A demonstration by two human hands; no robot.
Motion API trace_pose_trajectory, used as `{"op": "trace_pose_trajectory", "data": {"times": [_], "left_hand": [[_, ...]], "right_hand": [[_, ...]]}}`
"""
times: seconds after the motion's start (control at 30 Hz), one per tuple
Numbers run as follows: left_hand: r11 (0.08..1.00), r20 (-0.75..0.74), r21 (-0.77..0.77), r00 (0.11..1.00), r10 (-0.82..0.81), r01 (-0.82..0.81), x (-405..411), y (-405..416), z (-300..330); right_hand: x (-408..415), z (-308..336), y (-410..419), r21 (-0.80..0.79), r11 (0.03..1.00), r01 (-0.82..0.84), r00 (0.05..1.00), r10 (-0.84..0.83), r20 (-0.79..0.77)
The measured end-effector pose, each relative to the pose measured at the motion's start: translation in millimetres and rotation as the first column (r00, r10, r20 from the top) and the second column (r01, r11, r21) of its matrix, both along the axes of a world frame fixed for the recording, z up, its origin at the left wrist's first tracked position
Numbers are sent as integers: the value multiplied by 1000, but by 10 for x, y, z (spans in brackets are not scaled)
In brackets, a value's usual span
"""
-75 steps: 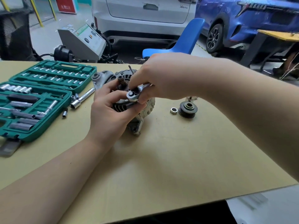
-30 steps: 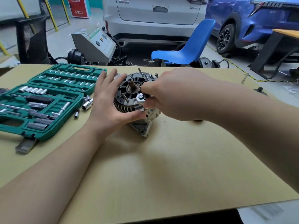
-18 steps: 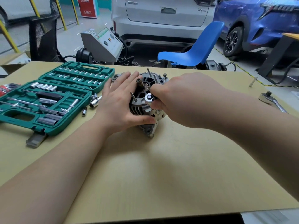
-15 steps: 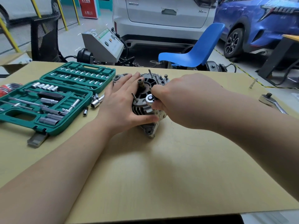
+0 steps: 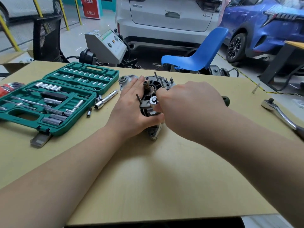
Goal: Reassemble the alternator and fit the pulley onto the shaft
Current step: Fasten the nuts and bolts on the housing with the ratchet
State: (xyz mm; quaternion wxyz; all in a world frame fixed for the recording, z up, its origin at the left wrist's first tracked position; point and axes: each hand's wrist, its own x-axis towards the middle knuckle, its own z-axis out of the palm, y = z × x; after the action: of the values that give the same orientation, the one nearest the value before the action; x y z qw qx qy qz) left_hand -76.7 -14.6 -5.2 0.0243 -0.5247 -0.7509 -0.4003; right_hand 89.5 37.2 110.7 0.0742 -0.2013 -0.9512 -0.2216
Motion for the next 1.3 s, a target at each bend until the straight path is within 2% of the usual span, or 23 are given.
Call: {"op": "trace_pose_trajectory", "data": {"times": [0.2, 0.3, 0.4, 0.47, 0.63, 0.8, 0.97, 1.13, 1.3], "left_hand": [[999, 13, 16, 999, -35, 35, -39, 1, 5], [997, -38, -11, 996, -80, 80, -139, -56, 40], [999, -138, -48, 990, -1, -6, -375, -156, 123], [995, -136, -103, 991, 0, -15, -547, -193, 201], [925, -310, -362, 920, -239, 118, -764, -48, 371], [887, -426, -418, 820, -383, 197, -839, 121, 529], [925, -467, -342, 825, -318, 163, -779, 126, 434], [939, -487, -341, 846, -218, 46, -700, 106, 379], [948, -483, -317, 858, -174, 14, -644, 85, 367]], "right_hand": [[-61, -24, -118, -129, 988, 82, 996, -84, -11], [-53, -19, -133, -120, 990, 70, 997, -73, -21], [-32, -25, -124, -108, 993, 46, 998, -50, -34], [-21, -22, -105, -93, 995, 32, 998, -37, -45], [-24, -3, -40, -60, 998, -14, 1000, 13, -17], [-31, 2, 3, -47, 998, -49, 999, 49, -15], [-29, -37, -21, -15, 1000, -25, 999, 24, -35], [23, -37, 40, -10, 1000, 13, 998, -13, -54], [82, -113, 32, 23, 999, 44, 998, -43, -55]]}}
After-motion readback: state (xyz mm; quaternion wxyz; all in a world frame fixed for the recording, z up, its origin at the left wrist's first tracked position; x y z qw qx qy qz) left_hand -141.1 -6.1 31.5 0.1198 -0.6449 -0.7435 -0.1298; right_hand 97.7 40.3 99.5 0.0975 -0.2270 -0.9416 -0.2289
